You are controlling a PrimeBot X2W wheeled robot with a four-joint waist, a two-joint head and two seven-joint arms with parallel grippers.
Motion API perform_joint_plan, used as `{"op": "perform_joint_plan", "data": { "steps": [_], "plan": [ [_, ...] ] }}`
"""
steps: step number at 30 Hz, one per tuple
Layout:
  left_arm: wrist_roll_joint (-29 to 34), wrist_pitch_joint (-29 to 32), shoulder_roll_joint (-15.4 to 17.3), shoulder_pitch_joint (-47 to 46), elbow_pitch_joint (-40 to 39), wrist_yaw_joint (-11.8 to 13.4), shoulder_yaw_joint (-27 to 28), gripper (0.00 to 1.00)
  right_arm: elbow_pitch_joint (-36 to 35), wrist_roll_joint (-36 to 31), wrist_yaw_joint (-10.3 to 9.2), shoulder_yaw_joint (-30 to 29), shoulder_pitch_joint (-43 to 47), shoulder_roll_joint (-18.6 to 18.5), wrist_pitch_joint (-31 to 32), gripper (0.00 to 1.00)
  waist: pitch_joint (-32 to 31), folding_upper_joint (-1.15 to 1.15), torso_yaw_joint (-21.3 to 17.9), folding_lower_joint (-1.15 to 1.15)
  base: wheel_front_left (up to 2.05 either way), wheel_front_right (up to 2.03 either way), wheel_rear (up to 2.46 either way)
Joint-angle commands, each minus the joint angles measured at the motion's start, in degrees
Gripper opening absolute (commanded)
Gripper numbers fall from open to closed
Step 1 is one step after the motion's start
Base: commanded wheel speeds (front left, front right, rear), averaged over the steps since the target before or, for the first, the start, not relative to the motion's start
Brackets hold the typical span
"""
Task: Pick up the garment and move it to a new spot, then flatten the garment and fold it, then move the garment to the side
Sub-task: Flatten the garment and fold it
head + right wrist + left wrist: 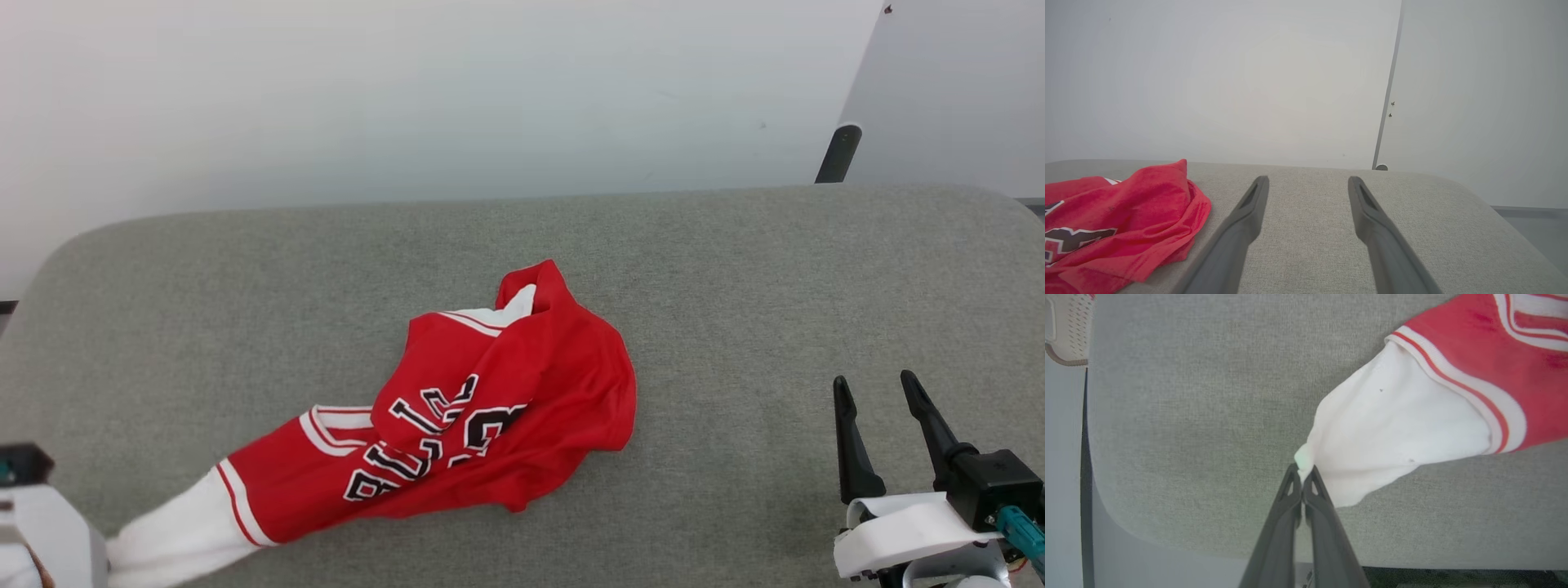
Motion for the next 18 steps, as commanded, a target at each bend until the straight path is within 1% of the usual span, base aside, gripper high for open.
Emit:
{"op": "perform_joint_plan", "data": {
  "steps": [1,3,4,6,7,8,9,10,15,18],
  "plan": [
    [-0.5,0.2,-0.6,0.9,0.8,0.4,-0.2,0.00,0.0,0.2,0.00,0.1,0.8,0.1,0.0,1.00,0.0,0.00,0.1,0.00,0.00,0.00,0.00],
    [-1.0,0.3,-1.3,1.4,1.6,0.2,-0.5,0.02,0.0,0.3,0.00,0.2,0.8,0.1,0.2,1.00,0.0,0.00,0.2,0.00,0.00,0.00,0.00],
    [-1.4,0.1,-1.9,1.4,1.8,0.1,-0.4,0.08,0.0,0.3,0.00,0.3,0.7,0.1,0.2,1.00,0.0,0.00,0.3,0.00,0.00,0.00,0.00],
    [-1.4,-0.7,-2.5,1.1,2.0,-0.1,-0.4,0.30,0.1,0.3,0.00,0.4,0.7,0.1,0.3,1.00,-0.1,0.00,0.7,0.00,0.00,0.00,0.00],
    [-1.1,-1.2,-2.6,0.8,1.8,-0.2,-0.3,0.42,0.1,0.2,0.00,0.5,0.6,0.1,0.3,1.00,-0.1,0.00,0.8,0.00,0.00,0.00,0.00],
    [-1.0,-1.8,-2.8,0.4,1.5,-0.3,-0.2,0.61,0.1,0.2,0.00,0.6,0.6,0.1,0.4,1.00,-0.2,0.00,1.1,0.00,0.00,0.00,0.00],
    [-0.8,-2.2,-3.0,0.0,1.1,-0.5,-0.3,0.89,0.0,0.1,0.00,0.6,0.6,0.1,0.6,1.00,-0.3,0.00,1.4,0.00,0.00,0.00,0.00],
    [-0.5,-2.7,-2.9,-0.2,0.6,-0.5,-0.3,1.00,0.0,-0.1,0.00,0.7,0.6,0.1,0.7,1.00,-0.5,0.00,1.7,0.00,0.00,0.00,0.00],
    [0.1,-5.1,-2.7,-1.4,-3.5,-0.5,0.5,1.00,-0.1,0.1,0.00,1.7,0.1,-0.4,1.3,1.00,-1.2,0.00,3.2,0.00,0.00,0.00,0.00],
    [0.8,-7.6,-3.0,-1.5,-6.9,-0.2,1.3,1.00,0.0,0.4,0.00,2.3,-0.1,-0.7,1.7,1.00,-1.9,0.00,4.2,0.00,0.00,0.00,0.00]
  ]
}}
